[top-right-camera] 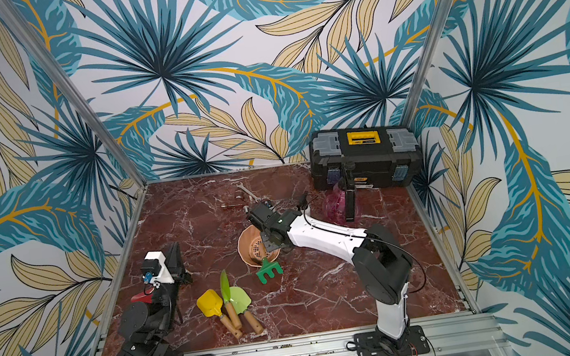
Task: Organize the gardening tools
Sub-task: Adjust the container at the center of the board.
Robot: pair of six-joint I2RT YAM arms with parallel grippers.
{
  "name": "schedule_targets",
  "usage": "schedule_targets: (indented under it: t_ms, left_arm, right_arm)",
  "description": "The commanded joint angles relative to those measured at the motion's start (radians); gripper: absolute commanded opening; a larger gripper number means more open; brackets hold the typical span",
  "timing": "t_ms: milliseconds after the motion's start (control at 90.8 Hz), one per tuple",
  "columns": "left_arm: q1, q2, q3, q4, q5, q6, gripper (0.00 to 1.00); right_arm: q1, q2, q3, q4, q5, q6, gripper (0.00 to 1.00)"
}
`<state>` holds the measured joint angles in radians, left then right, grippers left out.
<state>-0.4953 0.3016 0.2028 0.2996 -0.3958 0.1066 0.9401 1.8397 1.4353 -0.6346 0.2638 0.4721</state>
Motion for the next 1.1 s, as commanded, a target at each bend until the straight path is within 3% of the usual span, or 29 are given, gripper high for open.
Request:
schedule_targets:
  t_ms: [0,220,308,496,584,859,1090]
  left_arm:
    - [0.006,0.009,0.018,-0.024,0.032,-0.007,0.13]
    - [0.006,0.007,0.028,-0.064,0.053,-0.029,0.13]
    - [0.007,0.009,0.035,-0.081,0.072,-0.043,0.13]
    - [0.006,0.020,0.064,-0.115,0.093,-0.072,0.13]
    - [0.006,0.031,0.086,-0.137,0.096,-0.086,0.13]
    - [0.006,0.098,0.183,-0.212,0.094,-0.103,0.14]
    - [0.006,0.120,0.204,-0.224,0.054,-0.117,0.15]
  right_arm:
    - [-0.018,0.016,-0.007,0.059,-0.114,-0.065,0.10]
    - [-0.049,0.028,0.007,0.063,-0.148,-0.114,0.14]
    - [-0.057,0.014,0.015,0.056,-0.150,-0.128,0.24]
    - [-0.052,-0.061,0.016,0.022,-0.185,-0.142,0.53]
    - [-0.048,-0.104,0.012,-0.013,-0.203,-0.124,0.60]
    - [0.071,-0.204,0.028,-0.154,-0.321,0.036,0.61]
    - [0.231,-0.155,0.011,-0.128,-0.295,0.239,0.59]
